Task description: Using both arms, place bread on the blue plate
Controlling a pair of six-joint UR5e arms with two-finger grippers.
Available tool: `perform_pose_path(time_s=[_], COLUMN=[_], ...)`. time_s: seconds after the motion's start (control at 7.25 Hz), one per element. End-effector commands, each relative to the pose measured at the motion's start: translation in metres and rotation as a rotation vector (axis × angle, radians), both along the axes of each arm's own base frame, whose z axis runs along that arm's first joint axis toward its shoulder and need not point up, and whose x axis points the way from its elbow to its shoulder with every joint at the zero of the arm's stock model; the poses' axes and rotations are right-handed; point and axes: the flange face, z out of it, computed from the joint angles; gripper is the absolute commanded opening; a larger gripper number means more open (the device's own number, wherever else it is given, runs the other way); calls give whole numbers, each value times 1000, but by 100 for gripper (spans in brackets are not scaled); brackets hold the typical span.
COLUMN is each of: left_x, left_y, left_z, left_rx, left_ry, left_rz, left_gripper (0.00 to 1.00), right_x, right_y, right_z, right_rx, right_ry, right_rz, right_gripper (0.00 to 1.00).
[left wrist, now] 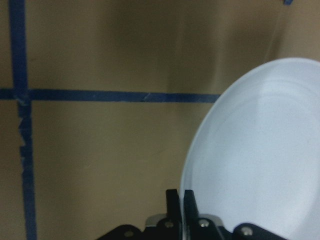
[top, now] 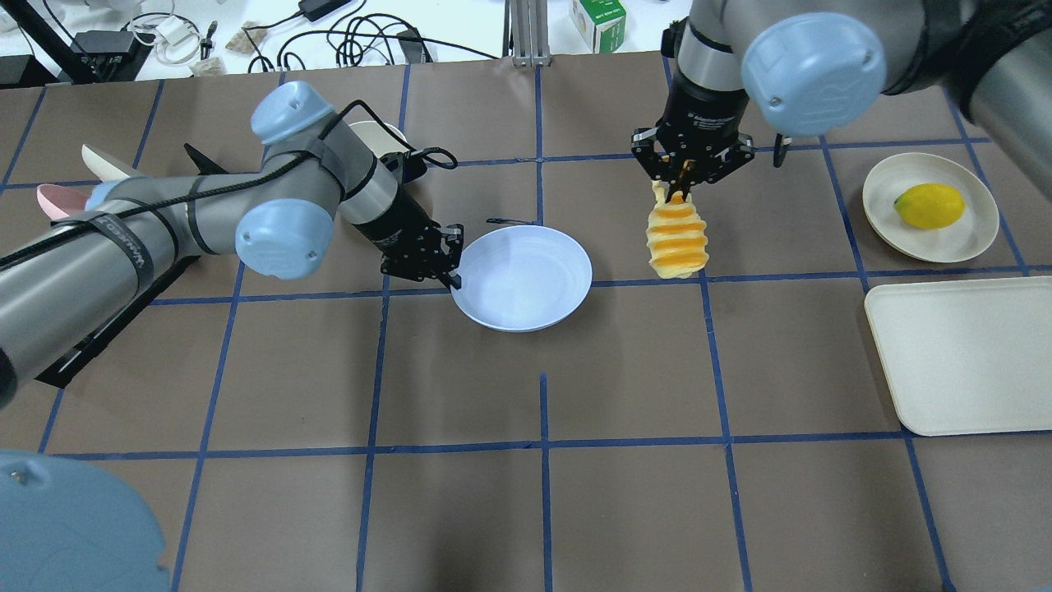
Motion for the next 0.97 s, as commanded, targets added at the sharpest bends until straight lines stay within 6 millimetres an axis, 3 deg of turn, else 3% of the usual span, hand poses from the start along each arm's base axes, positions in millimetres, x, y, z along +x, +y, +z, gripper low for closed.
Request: perform_pose_path(time_s=[0.0,0.14,0.28,0.55,0.69,0.83], left_x=[-7,-7,-3,14,21,24], left_y=[5,2,-3,-8,-12,-14], left_z=[-37,-39,-25,1,27,66], left_rx=[-128,-128,-164,-186,-195,-162], left_ry=[4,5,5,-114,-178,-192], left_rz=[-6,3,26,101,105,106], left_gripper=[0,47,99,100,100,100], right_x=[43,69,95,111,125,128], right_y=[-13,-19,-16,-16,-11,-9], right_z=[-42,-69,-88,-120,-132,-144], right_rx=[2,-10,-10,37,58,75], right_ry=[3,4,-18,-39,-52,-47], right_rz=[12,0,15,19,26,30], right_gripper=[0,0,0,0,0,7])
